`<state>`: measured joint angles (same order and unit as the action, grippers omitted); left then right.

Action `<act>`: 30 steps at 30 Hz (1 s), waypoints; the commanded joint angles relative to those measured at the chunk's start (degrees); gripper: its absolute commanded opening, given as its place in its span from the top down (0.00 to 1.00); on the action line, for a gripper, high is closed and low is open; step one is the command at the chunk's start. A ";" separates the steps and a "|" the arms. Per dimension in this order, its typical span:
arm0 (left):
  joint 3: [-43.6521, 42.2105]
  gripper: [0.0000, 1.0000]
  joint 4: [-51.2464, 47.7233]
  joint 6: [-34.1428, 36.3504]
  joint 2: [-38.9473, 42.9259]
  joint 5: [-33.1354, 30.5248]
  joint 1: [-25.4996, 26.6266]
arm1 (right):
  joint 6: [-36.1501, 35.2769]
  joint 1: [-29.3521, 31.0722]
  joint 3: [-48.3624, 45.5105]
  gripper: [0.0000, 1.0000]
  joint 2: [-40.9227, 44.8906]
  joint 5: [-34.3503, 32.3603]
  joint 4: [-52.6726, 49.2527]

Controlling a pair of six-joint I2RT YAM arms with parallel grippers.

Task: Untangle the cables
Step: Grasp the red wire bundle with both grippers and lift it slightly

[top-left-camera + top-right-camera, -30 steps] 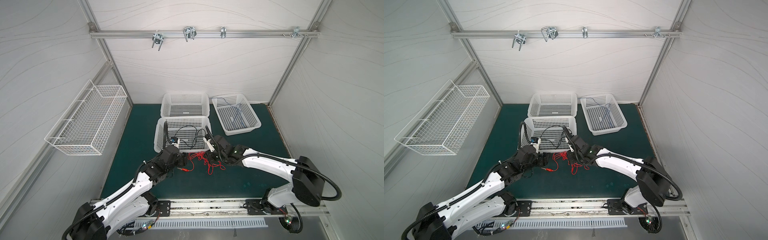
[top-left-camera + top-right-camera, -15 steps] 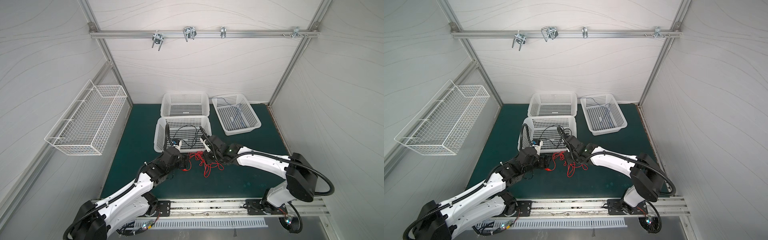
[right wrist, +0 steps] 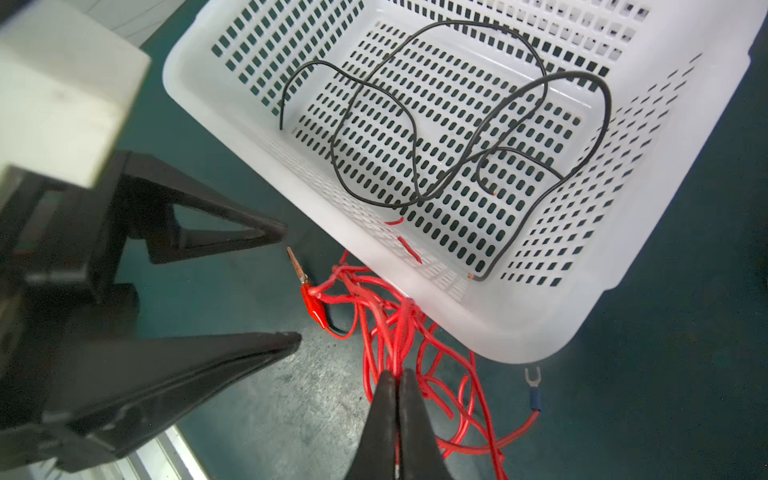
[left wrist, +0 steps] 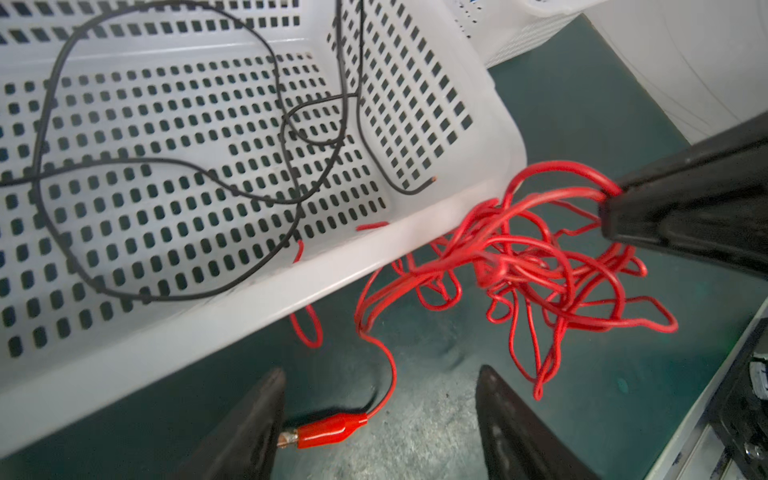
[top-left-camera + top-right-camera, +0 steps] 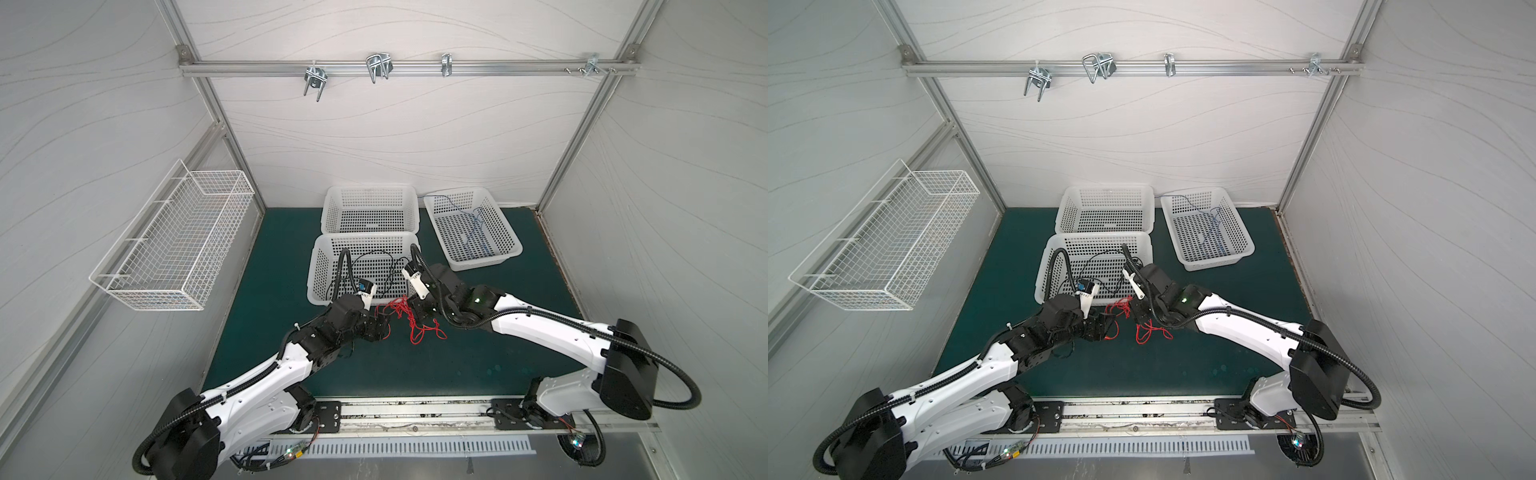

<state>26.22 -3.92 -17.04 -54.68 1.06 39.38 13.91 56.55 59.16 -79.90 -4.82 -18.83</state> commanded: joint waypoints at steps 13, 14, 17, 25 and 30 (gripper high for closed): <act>2.45 0.87 6.91 3.29 -3.20 -3.09 5.26 | -0.69 -0.04 1.06 1.00 10.35 4.26 2.25; 2.39 0.97 6.90 2.99 -3.29 -3.48 5.44 | -0.49 -0.04 1.28 1.00 10.89 2.63 1.21; 2.10 1.00 7.23 2.29 -3.57 -4.28 5.81 | 0.39 -0.04 1.03 1.00 12.60 -1.24 -0.76; 1.41 1.00 8.52 0.35 -4.98 -8.93 5.80 | 4.39 -0.09 -3.90 1.00 13.69 -5.14 -0.87; 2.19 1.00 6.47 -0.30 -7.08 -9.67 5.80 | 5.94 -0.04 -6.07 1.00 11.20 -4.50 -3.27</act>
<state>26.33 2.39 -16.10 -60.88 -6.35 45.10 18.15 56.53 53.69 -67.75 -8.25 -21.08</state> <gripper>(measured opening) 0.048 0.047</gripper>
